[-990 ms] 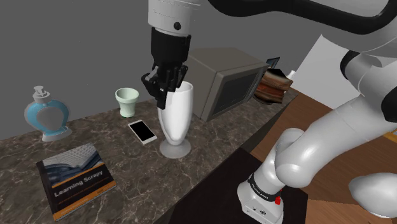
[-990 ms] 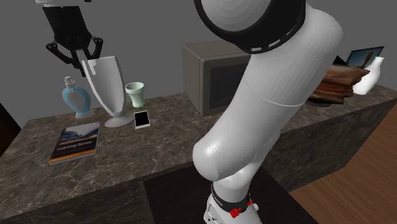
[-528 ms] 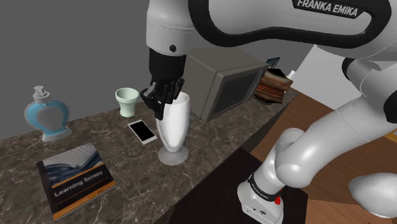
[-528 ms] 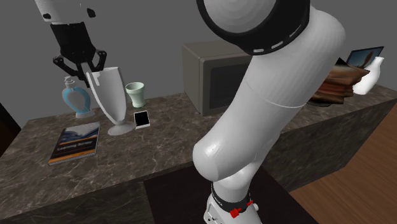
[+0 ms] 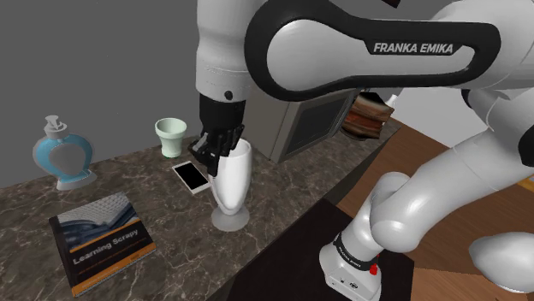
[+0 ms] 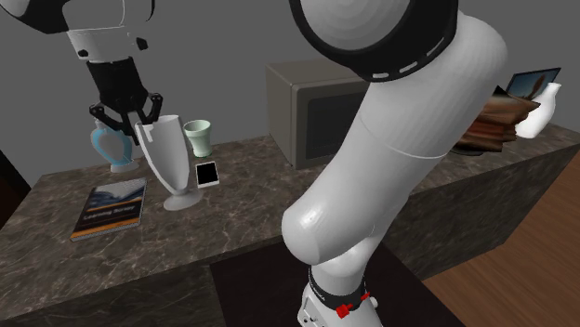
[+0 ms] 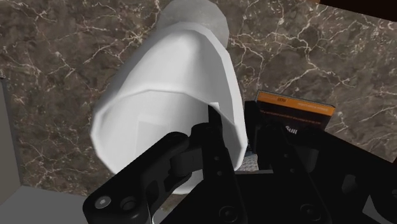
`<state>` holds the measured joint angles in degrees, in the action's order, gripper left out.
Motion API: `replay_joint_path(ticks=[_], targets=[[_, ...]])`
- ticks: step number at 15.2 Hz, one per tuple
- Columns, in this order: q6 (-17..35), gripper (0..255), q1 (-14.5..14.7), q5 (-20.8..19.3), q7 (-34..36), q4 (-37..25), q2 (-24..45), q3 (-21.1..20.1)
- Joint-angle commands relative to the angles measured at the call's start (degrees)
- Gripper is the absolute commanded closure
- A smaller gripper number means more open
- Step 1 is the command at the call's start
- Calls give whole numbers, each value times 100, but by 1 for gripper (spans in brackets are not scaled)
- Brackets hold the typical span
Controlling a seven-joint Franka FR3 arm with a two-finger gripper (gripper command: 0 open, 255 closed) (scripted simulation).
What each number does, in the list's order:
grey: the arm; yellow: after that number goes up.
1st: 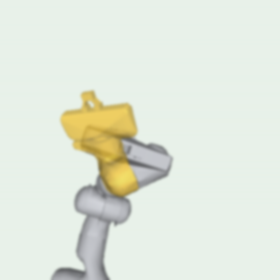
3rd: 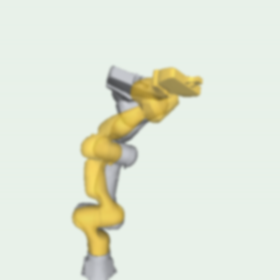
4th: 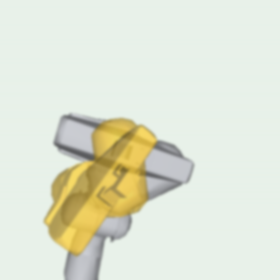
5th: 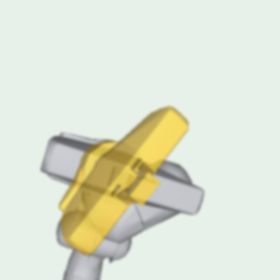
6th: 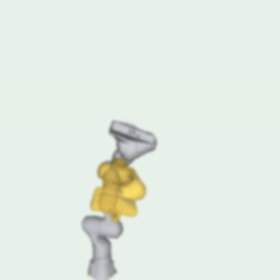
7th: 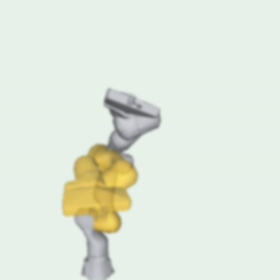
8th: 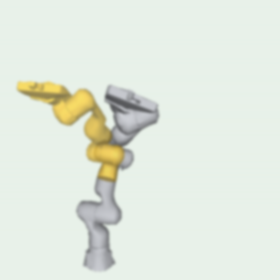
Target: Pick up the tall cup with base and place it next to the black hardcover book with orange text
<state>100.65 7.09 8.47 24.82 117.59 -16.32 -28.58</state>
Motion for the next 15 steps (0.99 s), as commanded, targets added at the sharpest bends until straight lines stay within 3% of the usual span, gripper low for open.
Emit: replay_joint_path(ticks=[1, 15], targets=[[148, 255, 6, 2, 5, 125, 15, -19], [1243, 255, 29, -12, 38, 1025, 225, -154]])
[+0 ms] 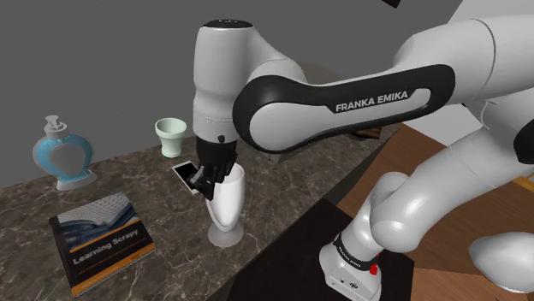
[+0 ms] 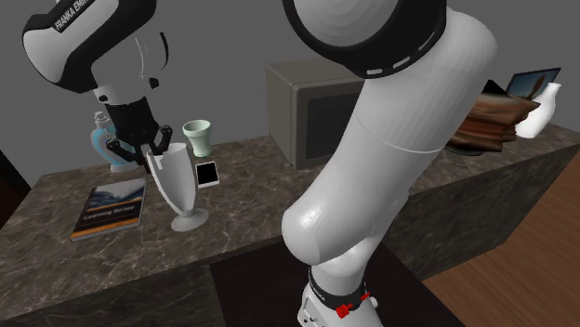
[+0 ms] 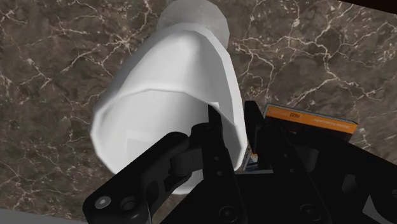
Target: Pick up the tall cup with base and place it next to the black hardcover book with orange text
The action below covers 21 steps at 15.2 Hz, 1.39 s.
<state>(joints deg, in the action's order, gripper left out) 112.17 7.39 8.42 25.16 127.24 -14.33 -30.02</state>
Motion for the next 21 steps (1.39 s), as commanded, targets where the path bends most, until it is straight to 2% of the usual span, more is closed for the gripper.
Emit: replay_joint_path(ticks=[1, 7, 14, 15, 20, 21], targets=[[171, 255, -1, -13, 10, 115, 51, -21], [669, 255, -4, -67, 63, 434, 246, -94], [669, 255, -4, -67, 63, 434, 246, -94], [669, 0, -4, -68, 63, 433, 247, -94], [669, 0, -4, -67, 63, 434, 246, -94], [467, 0, -5, -46, 41, 302, 171, -66]])
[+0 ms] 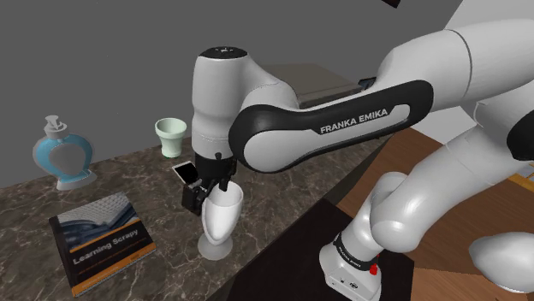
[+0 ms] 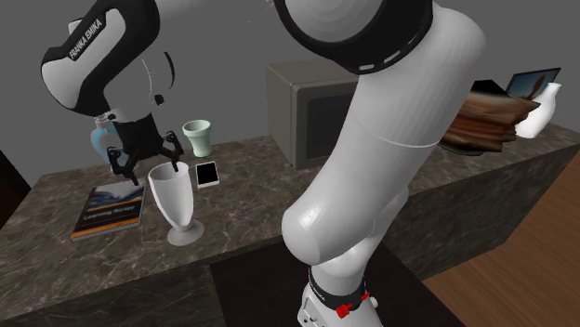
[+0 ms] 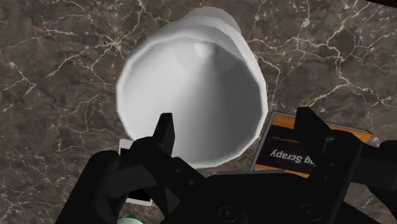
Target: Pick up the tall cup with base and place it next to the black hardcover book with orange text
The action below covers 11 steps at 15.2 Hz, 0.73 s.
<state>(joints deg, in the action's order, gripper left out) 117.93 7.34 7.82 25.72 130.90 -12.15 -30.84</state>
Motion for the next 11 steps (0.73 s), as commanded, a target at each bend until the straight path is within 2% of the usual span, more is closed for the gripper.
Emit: replay_joint_path(ticks=[1, 3, 11], targets=[[-310, 0, -2, 30, -33, -205, -113, 44], [-665, 0, -8, 45, -56, -472, -207, 90], [-665, 0, -8, 45, -56, -472, -207, 91]])
